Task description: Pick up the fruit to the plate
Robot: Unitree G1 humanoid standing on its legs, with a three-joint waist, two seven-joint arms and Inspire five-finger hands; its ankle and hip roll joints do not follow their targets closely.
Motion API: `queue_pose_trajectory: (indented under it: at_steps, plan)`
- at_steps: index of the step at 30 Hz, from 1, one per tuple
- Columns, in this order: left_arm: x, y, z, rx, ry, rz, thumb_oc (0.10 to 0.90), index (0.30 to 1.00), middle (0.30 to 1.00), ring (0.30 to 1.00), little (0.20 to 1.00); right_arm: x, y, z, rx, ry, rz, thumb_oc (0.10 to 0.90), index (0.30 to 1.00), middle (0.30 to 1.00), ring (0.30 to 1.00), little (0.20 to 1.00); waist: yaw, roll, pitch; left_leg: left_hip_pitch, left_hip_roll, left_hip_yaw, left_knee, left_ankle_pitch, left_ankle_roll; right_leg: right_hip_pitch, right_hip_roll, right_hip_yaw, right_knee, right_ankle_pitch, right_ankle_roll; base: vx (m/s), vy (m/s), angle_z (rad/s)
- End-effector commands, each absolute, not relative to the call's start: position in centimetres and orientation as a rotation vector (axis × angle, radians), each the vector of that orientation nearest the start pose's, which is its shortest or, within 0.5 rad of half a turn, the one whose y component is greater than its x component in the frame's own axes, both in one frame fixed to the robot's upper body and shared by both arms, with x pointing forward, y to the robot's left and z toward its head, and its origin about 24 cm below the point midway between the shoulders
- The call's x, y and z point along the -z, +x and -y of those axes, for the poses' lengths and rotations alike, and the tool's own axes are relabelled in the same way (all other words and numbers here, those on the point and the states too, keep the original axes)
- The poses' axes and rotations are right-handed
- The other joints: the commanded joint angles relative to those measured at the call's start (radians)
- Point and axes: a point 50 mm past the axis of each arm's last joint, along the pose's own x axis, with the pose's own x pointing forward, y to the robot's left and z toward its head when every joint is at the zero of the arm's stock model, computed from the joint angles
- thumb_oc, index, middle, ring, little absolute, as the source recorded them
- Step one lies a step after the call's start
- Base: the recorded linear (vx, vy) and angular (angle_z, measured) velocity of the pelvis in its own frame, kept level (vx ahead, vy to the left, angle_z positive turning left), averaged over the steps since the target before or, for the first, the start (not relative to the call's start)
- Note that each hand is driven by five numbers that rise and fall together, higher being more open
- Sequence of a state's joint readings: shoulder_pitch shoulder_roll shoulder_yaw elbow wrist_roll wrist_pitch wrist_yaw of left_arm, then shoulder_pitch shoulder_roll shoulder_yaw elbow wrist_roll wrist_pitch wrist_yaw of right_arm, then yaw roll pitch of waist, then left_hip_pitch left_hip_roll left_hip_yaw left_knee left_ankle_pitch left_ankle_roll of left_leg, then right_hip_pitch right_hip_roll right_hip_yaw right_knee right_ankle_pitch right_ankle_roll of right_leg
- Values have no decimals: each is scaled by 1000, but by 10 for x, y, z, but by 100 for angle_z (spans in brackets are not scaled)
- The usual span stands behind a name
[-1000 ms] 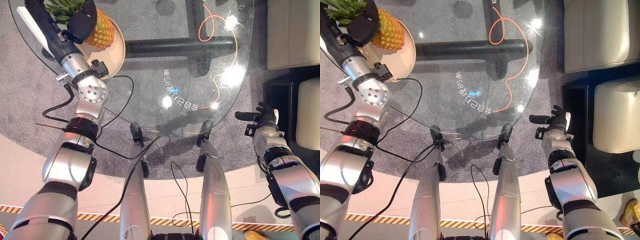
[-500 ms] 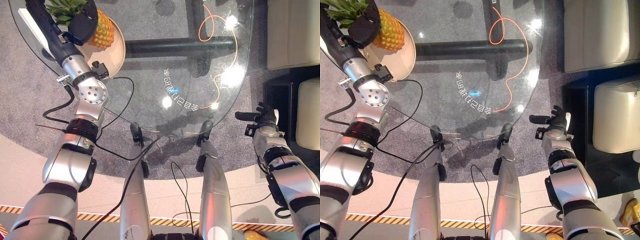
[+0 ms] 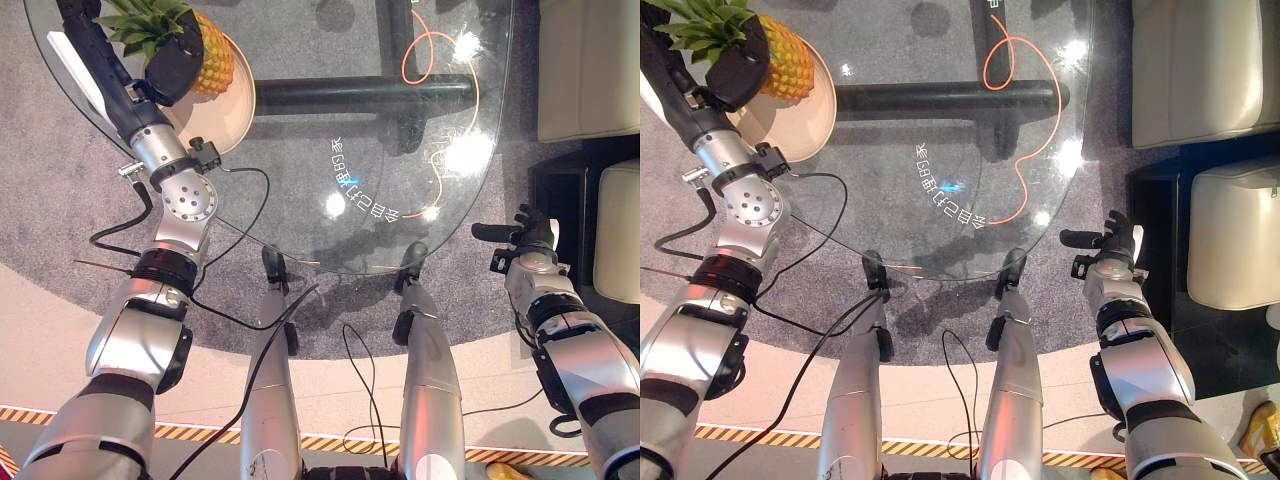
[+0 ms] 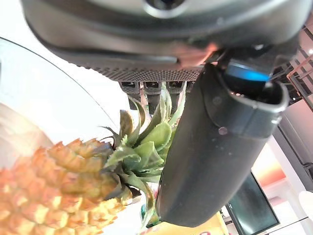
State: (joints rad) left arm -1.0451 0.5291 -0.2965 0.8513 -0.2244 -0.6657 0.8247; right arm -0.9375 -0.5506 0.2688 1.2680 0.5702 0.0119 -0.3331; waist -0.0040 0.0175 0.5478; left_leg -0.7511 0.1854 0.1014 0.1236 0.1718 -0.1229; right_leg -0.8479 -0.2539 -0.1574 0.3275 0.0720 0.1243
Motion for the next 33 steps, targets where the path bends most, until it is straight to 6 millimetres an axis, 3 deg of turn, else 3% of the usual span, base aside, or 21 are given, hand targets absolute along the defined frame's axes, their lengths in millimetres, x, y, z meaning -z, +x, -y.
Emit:
queue_pose_trajectory:
  at_steps: [1,12,14,23,33]
  plan:
    - [-309,346,-226,-585,-3,1186,800,900,900,900,900,-106,360,328,728,-139,-258,800,900,900,900,900,14,-12,-28,-23,-13,-53,109,-104,-36,59,-8,-32,-34,-23,47,-37,-8,5]
    - [-295,346,-223,-537,-11,1161,800,900,900,900,900,-78,344,337,743,-123,-381,800,900,900,900,900,23,-12,-28,47,-6,-45,112,-117,-34,131,-22,-38,-37,-31,56,-14,1,1]
    - [-290,345,-225,-527,-11,1146,800,900,900,900,900,-63,335,339,725,-113,-451,800,900,900,900,900,28,-16,-28,80,-4,-42,107,-120,-34,164,-26,-41,-42,-33,58,0,0,0]
    - [-279,343,-235,-525,14,1104,800,900,900,900,900,-28,308,349,711,-71,-595,800,900,900,900,900,41,-29,-28,190,3,-29,81,-123,-35,279,-35,-48,-78,-33,69,2,-5,1]
    - [-264,340,-249,-551,51,1038,800,900,900,900,900,6,271,360,721,-41,-752,800,900,900,900,900,47,-20,-34,324,1,-18,42,-127,-35,422,-38,-53,-112,-43,74,8,-4,1]
